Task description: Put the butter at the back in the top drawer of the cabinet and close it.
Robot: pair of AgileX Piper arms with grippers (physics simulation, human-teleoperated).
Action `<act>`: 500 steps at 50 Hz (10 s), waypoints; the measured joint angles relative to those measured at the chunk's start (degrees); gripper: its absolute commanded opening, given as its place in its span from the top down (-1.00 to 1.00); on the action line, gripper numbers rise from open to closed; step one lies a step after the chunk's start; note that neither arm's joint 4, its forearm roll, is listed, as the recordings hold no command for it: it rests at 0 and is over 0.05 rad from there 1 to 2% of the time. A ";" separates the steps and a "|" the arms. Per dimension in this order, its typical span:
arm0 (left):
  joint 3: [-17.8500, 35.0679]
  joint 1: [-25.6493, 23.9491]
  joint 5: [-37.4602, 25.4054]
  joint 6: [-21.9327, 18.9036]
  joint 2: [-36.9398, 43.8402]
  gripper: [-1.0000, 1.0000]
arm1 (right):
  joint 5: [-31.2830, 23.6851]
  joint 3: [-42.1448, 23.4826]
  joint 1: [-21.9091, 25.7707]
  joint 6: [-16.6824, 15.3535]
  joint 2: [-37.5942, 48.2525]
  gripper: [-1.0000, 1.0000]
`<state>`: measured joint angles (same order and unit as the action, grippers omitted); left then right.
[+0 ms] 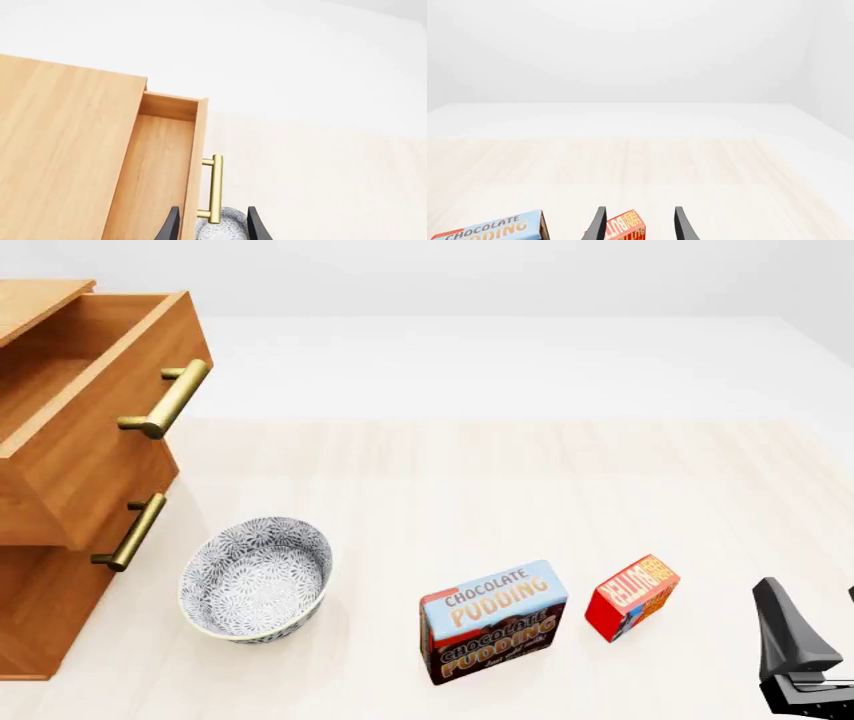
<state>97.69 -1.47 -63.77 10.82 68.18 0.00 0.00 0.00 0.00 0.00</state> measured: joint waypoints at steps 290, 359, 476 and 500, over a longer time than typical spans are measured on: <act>-22.63 -0.87 17.03 0.46 6.46 -1.00 | 0.00 0.00 0.00 0.00 0.00 -1.00; -20.46 -6.51 16.86 0.71 8.89 -1.00 | 0.00 0.00 0.00 0.00 0.00 -1.00; -6.50 -16.30 8.97 0.46 11.50 -1.00 | 0.00 0.00 0.00 0.00 0.00 -1.00; 1.59 -20.36 6.12 -2.30 12.13 -1.00 | 0.00 0.00 0.00 0.00 0.00 -1.00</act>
<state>99.28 -21.82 -57.65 8.52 80.31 0.00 0.00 0.00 0.00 0.00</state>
